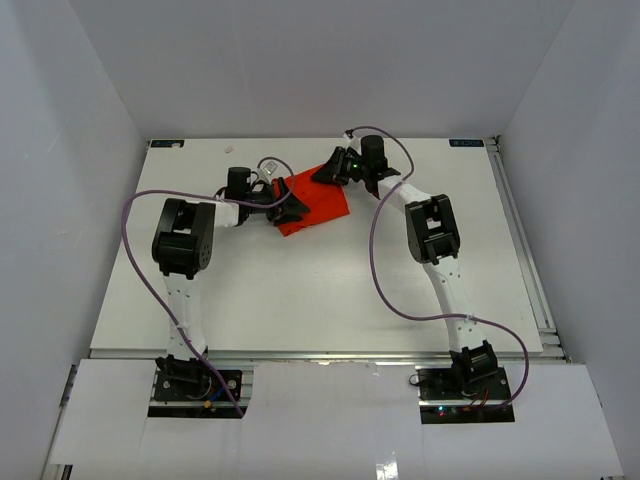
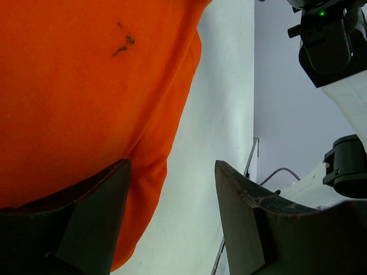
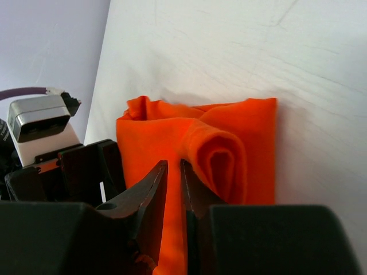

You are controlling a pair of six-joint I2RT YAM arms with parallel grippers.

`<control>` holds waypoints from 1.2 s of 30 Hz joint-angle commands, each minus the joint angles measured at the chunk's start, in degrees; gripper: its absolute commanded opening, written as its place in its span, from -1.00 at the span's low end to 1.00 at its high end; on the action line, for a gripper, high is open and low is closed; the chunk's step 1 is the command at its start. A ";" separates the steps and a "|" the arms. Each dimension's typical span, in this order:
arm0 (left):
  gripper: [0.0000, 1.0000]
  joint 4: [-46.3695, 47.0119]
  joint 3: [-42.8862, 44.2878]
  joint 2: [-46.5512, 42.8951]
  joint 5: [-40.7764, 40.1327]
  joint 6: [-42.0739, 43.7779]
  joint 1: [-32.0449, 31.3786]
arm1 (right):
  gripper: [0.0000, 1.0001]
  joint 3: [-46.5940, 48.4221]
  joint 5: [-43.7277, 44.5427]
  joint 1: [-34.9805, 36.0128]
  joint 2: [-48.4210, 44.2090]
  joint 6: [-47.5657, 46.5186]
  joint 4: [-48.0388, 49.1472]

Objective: Fold and stack the t-shirts
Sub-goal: Fold the tshirt

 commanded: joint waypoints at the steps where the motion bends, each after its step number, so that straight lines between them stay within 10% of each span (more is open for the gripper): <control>1: 0.44 -1.64 -2.52 0.71 0.48 3.18 0.22 | -0.57 0.37 3.09 -1.57 2.06 -0.32 -1.79; 36: 0.48 -1.20 -3.75 -12.57 4.78 -0.25 -0.39 | -0.63 -11.23 -10.09 -2.19 -12.09 -4.45 8.50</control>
